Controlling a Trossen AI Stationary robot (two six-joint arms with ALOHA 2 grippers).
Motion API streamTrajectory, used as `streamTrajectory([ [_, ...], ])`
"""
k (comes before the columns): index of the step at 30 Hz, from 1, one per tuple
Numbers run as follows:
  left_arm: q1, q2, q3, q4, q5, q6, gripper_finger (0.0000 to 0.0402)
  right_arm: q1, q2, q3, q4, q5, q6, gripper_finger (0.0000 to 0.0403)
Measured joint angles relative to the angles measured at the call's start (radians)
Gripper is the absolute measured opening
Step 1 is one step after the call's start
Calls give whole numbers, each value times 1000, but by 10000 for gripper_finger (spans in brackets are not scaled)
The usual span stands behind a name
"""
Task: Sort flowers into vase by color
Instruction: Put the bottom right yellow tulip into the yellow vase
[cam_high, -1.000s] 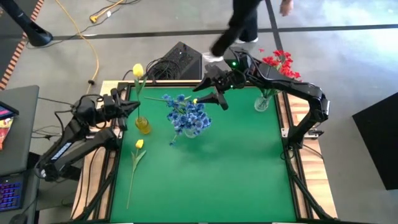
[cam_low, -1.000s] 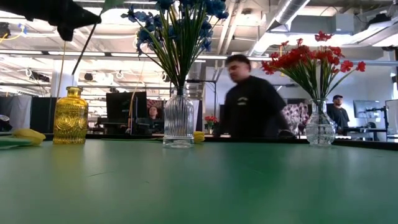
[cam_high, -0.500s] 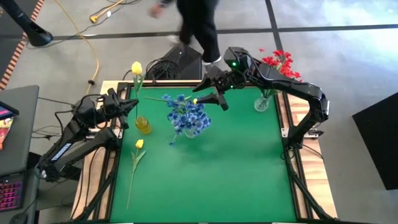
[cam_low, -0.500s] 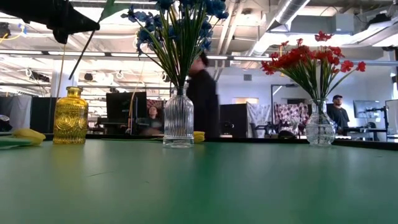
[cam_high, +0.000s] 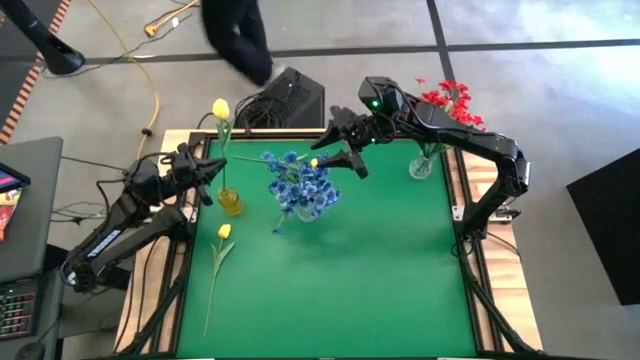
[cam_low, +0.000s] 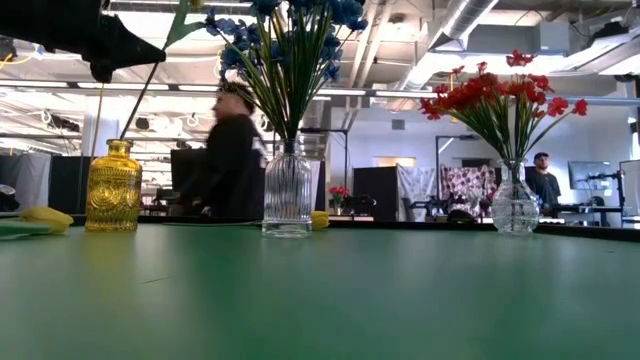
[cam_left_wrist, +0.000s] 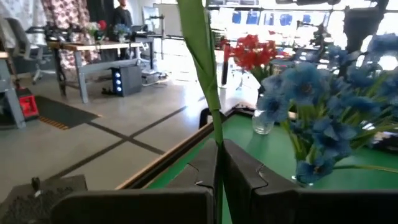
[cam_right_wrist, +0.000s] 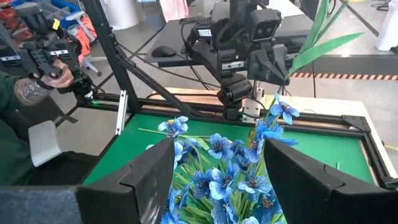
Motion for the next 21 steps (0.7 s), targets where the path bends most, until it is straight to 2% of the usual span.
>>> streamTrajectory([
  [7, 0, -19, -47, 5, -40, -34, 0, 3, 0, 0, -9, 0, -7, 276],
  [14, -3, -113, -58, -62, -44, -52, 0, 3, 0, 0, -55, 0, -25, 276],
  [21, -3, -129, -58, -100, -51, -170, 0, 2, 0, 0, -53, 0, -33, 276],
])
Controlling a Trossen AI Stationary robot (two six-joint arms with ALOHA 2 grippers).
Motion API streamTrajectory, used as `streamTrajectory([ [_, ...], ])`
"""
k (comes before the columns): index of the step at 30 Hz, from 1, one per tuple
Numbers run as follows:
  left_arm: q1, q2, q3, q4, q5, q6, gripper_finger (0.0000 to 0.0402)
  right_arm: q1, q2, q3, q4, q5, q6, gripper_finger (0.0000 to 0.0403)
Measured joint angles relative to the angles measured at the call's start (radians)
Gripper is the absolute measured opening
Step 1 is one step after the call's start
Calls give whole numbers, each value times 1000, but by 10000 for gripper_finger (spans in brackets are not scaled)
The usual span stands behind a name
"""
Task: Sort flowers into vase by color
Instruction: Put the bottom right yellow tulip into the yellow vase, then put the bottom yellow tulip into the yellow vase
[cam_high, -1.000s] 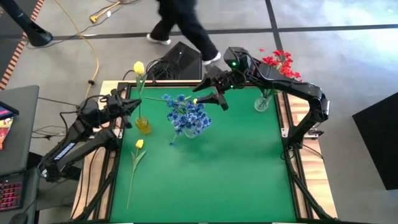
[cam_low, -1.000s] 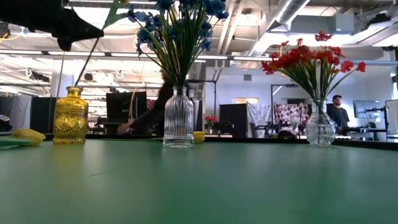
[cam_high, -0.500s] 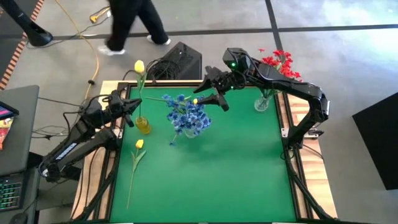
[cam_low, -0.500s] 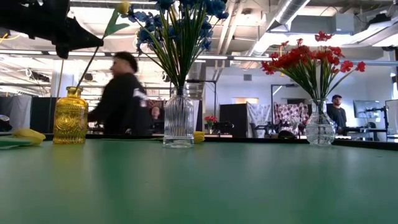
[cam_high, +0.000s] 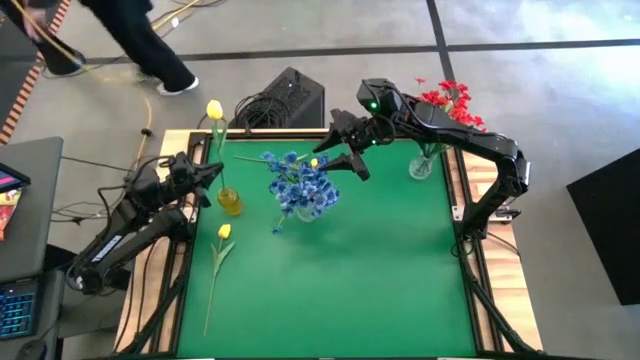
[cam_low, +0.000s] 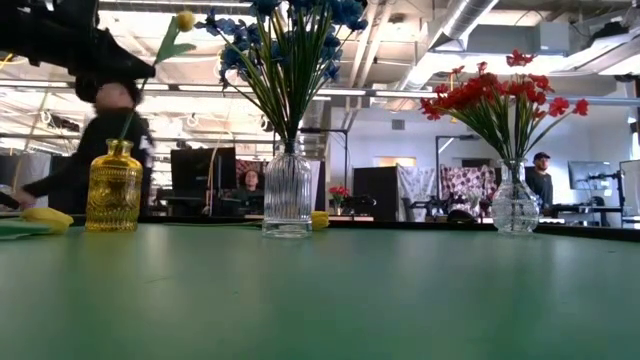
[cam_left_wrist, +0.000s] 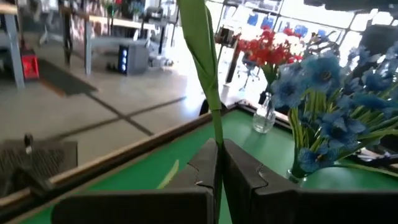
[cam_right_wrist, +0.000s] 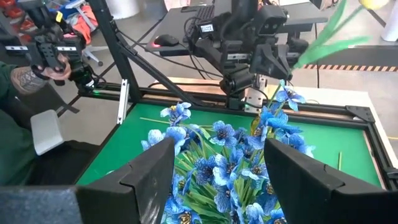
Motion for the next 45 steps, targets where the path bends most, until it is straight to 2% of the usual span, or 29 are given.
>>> streamTrajectory([
  [10, 0, 19, 0, -8, 23, -74, 8, 10, 0, 0, 0, 0, 4, 276],
  [19, 0, 19, 13, -36, 28, -96, 72, 20, 0, 0, 0, 0, 11, 276],
  [24, 0, 19, 39, -37, 65, -104, 105, 20, 0, 0, 0, 0, 11, 276],
  [32, 0, 19, 145, -194, 110, -64, 116, 20, 0, 0, 0, 0, 12, 276],
  [36, 0, 19, 199, -255, 185, -51, 116, 20, 0, 0, 0, 0, 12, 276],
  [40, 0, 34, 217, -260, 320, -57, 116, 19, 0, 0, 0, 0, 12, 276],
  [45, -1, 120, 217, -294, 456, -63, 116, 19, 0, 0, 0, 1, 12, 276],
])
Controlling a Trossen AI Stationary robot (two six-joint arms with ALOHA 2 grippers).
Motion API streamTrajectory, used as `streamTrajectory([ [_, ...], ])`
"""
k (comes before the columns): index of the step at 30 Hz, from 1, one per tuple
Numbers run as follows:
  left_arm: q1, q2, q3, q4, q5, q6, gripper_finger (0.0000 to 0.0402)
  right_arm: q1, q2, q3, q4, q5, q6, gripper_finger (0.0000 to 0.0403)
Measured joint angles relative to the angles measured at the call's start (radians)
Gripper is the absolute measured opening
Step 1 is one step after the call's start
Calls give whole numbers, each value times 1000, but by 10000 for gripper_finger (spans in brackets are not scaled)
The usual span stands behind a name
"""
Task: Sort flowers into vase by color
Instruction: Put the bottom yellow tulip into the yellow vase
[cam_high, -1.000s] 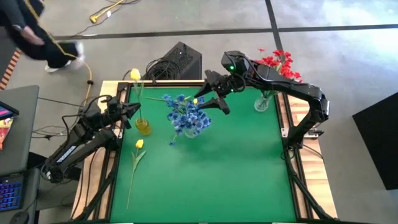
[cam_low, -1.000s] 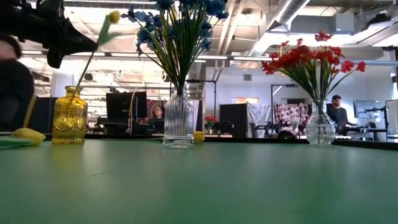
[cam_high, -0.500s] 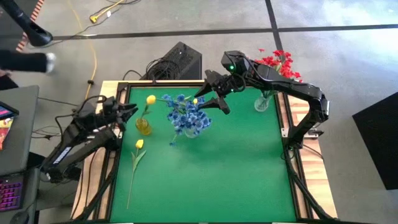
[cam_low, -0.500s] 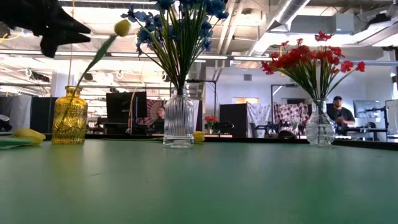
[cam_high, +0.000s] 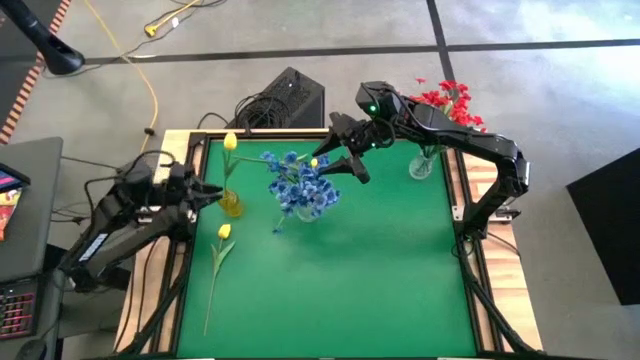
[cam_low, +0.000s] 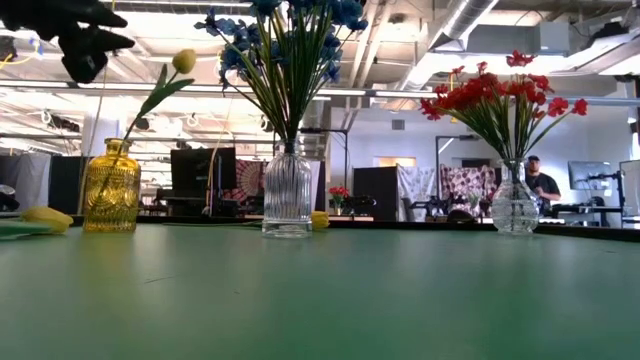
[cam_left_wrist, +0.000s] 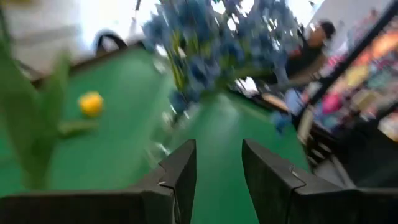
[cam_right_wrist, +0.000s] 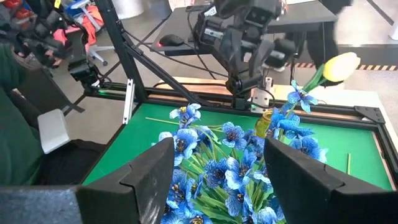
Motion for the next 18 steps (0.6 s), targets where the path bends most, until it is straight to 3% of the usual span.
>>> streamTrajectory([
  [6, -47, 100, 7, -122, 113, -20, 116, 0, 0, 0, 0, 2, 0, 276],
  [11, -115, 143, 55, -254, 70, -47, 116, -4, 0, 0, 0, 3, -8, 276],
  [18, -224, 153, 79, -288, 5, -140, 116, -9, 0, 0, 0, 4, -32, 276],
])
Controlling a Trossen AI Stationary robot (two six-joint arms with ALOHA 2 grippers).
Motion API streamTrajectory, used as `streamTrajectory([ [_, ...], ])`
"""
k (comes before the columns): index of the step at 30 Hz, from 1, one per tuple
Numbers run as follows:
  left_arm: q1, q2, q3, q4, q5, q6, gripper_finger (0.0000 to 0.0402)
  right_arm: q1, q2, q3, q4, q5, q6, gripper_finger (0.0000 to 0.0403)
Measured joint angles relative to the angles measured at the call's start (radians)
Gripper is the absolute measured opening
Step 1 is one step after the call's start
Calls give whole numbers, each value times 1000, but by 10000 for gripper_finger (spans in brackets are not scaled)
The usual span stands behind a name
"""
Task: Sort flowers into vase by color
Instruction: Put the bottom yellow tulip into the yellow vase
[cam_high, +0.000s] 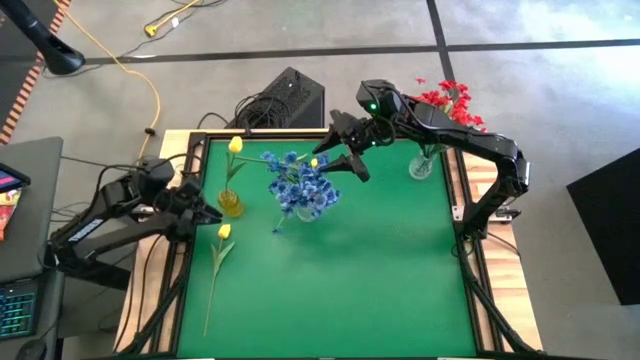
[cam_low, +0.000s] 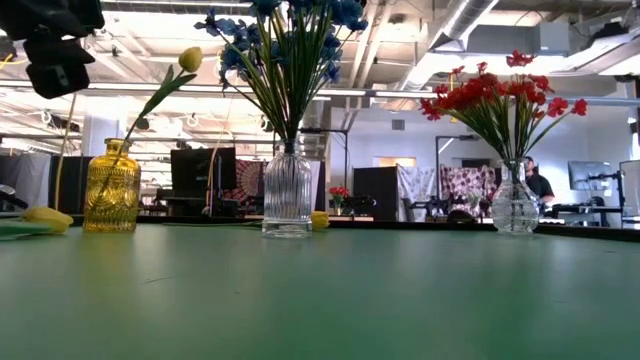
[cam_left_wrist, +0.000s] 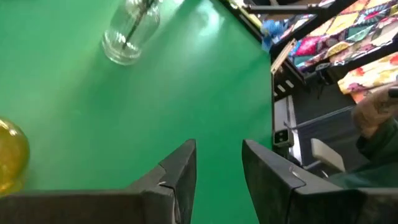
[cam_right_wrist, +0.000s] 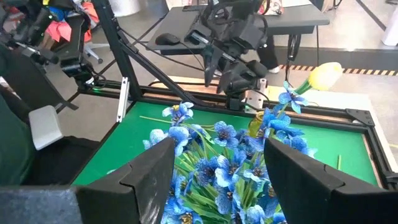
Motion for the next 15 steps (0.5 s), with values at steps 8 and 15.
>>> streamTrajectory([
  [8, -152, 42, 0, 21, -123, -90, 116, 0, 0, 0, 0, 0, -6, 276],
  [15, -325, 165, 0, 109, -159, -135, 116, 0, 0, 0, 0, 0, -22, 276],
])
